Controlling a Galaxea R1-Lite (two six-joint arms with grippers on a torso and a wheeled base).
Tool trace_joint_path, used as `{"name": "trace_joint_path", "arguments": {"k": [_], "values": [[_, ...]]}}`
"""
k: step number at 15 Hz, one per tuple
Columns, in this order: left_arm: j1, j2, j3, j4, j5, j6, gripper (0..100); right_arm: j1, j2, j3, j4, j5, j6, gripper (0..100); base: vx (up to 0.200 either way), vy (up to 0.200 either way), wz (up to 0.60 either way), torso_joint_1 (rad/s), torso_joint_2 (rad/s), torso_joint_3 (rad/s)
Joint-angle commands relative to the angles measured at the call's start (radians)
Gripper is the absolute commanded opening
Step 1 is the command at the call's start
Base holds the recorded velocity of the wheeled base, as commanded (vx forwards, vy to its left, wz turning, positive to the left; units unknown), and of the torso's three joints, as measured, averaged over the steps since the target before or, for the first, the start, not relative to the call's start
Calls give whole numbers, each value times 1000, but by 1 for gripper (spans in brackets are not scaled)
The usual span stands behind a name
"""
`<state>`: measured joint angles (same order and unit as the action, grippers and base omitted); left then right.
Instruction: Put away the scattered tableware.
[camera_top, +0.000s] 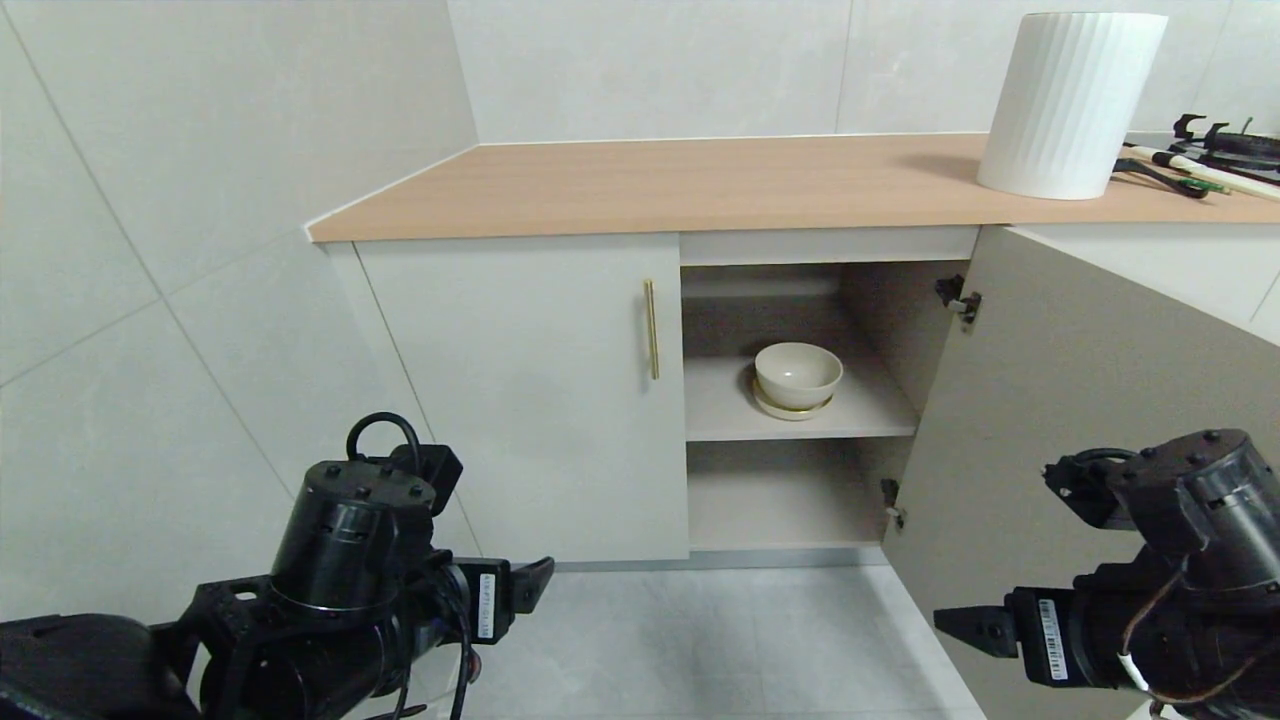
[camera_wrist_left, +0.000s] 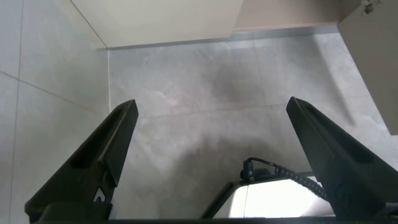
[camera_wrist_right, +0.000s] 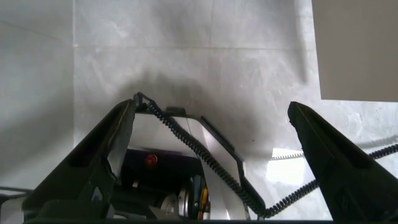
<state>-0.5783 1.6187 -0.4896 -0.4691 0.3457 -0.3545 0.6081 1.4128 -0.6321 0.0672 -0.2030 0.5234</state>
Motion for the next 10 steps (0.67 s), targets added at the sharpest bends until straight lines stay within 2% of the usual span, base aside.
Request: {"name": "trace_joint_path", "arguments": {"k": [1,3,6,10], "values": [[0,1,0,0,1,0,100,4,-20,6,0,0,0,100,0,0,0,0,0,0],[-8,4,2,0,19,0,100,6,-6,9,2,0,1,100,0,0,0,0,0,0],[-14,10,2,0,42,12,100,4,-12,9,8,-7,1,100,0,-200,0,-2,1,6],[-14,10,2,0,42,12,100,6,-31,-1,146,-1,0,100,0,-200,0,6,0,2]]}}
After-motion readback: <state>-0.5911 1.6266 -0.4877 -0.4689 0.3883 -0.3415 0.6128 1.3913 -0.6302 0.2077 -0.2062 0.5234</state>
